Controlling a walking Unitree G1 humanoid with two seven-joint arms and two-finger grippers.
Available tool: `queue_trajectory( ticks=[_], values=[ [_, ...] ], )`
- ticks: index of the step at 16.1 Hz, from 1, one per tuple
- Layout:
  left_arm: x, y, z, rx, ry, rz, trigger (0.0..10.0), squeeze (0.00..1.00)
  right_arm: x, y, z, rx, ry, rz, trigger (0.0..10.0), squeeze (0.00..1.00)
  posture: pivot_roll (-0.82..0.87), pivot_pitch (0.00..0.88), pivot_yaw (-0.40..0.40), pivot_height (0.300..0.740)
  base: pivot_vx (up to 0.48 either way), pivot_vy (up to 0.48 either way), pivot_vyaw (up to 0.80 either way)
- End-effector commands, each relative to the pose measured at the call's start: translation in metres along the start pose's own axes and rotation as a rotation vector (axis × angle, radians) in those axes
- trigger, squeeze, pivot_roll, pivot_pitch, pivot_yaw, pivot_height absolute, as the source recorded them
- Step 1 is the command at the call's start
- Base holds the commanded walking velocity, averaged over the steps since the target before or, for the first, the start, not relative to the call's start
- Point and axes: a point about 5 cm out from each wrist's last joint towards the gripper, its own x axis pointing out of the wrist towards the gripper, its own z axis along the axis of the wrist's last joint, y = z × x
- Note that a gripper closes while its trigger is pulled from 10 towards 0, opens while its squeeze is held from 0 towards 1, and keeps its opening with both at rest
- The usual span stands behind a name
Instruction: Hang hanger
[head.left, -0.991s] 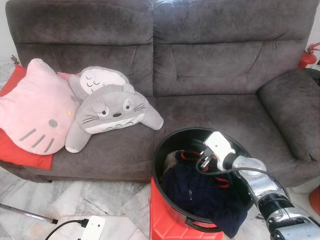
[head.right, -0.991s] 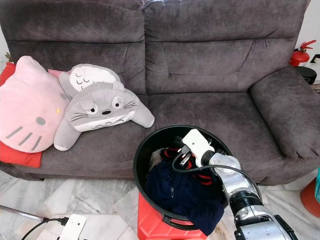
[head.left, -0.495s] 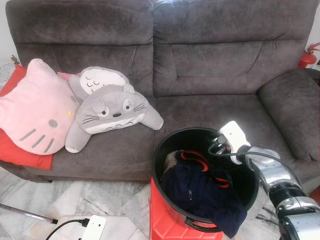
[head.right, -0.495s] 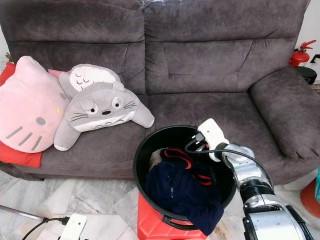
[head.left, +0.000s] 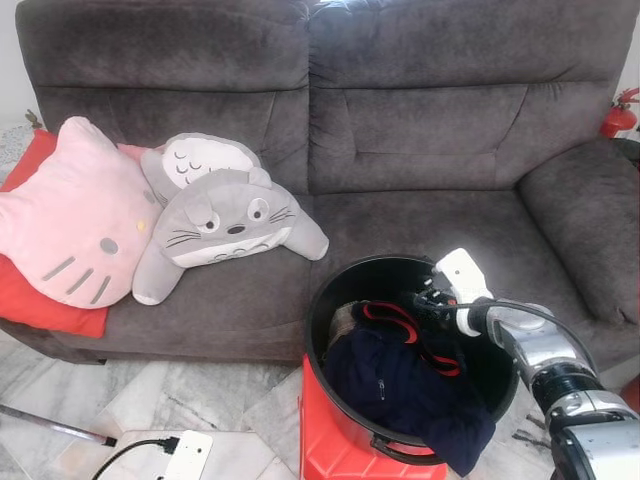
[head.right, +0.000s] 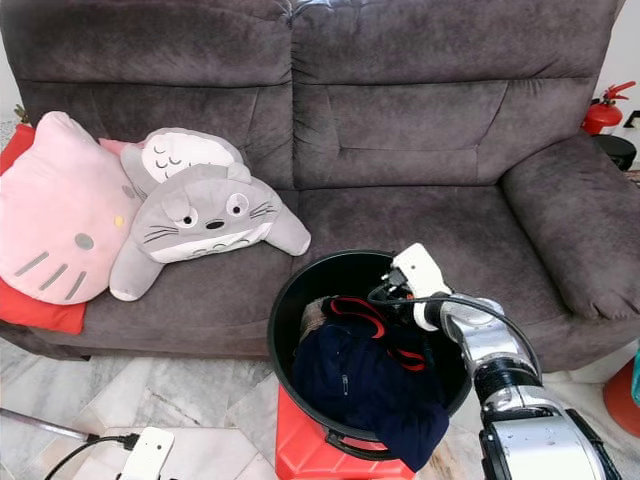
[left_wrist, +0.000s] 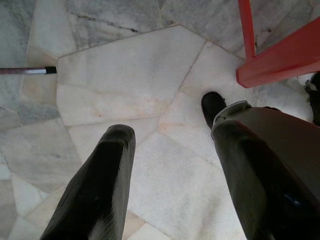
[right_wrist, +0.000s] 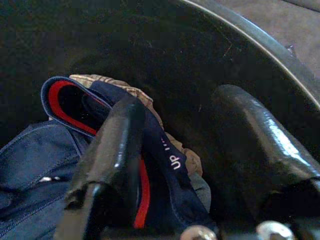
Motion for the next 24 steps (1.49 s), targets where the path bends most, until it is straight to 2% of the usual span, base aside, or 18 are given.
queue_trajectory(
  ticks=[1, 8, 9, 10, 13, 18, 24],
  values=[
    [-0.001, 0.000, -0.006, -0.009, 0.031, -0.005, 10.0, 0.00, -0.002, -0.004, 0.003, 0.001, 0.006, 0.002, 10.0, 1.00, -0.11, 0.026, 0.050, 0.740, 0.000, 0.000, 0.00],
    [-0.001, 0.000, -0.007, -0.011, 0.032, -0.006, 10.0, 0.00, -0.003, -0.006, 0.006, -0.011, 0.004, 0.014, 10.0, 1.00, -0.10, 0.030, 0.045, 0.740, 0.000, 0.000, 0.00],
    [-0.001, 0.000, -0.007, -0.012, 0.031, -0.006, 10.0, 0.00, -0.003, -0.007, 0.007, -0.029, 0.002, 0.004, 10.0, 0.56, -0.10, 0.032, 0.044, 0.740, 0.000, 0.000, 0.00],
    [-0.001, 0.000, -0.007, -0.014, 0.031, -0.007, 10.0, 0.00, -0.004, -0.008, 0.008, -0.044, -0.002, -0.007, 10.0, 0.00, -0.10, 0.033, 0.044, 0.740, 0.000, 0.000, 0.00],
    [-0.001, 0.000, -0.007, -0.013, 0.033, -0.010, 10.0, 0.00, -0.006, -0.013, 0.014, -0.035, -0.035, -0.026, 10.0, 0.00, -0.10, 0.033, 0.045, 0.740, 0.000, 0.000, 0.00],
    [-0.001, 0.000, -0.007, -0.012, 0.032, -0.009, 10.0, 0.00, -0.003, -0.002, 0.010, -0.059, -0.030, 0.061, 10.0, 0.00, -0.10, 0.026, 0.045, 0.740, 0.000, 0.000, 0.00],
    [-0.001, 0.000, -0.008, -0.005, 0.033, -0.011, 10.0, 0.00, -0.004, 0.001, 0.003, -0.061, -0.011, 0.097, 10.0, 0.00, -0.10, 0.014, 0.044, 0.740, 0.000, 0.000, 0.00]
  ],
)
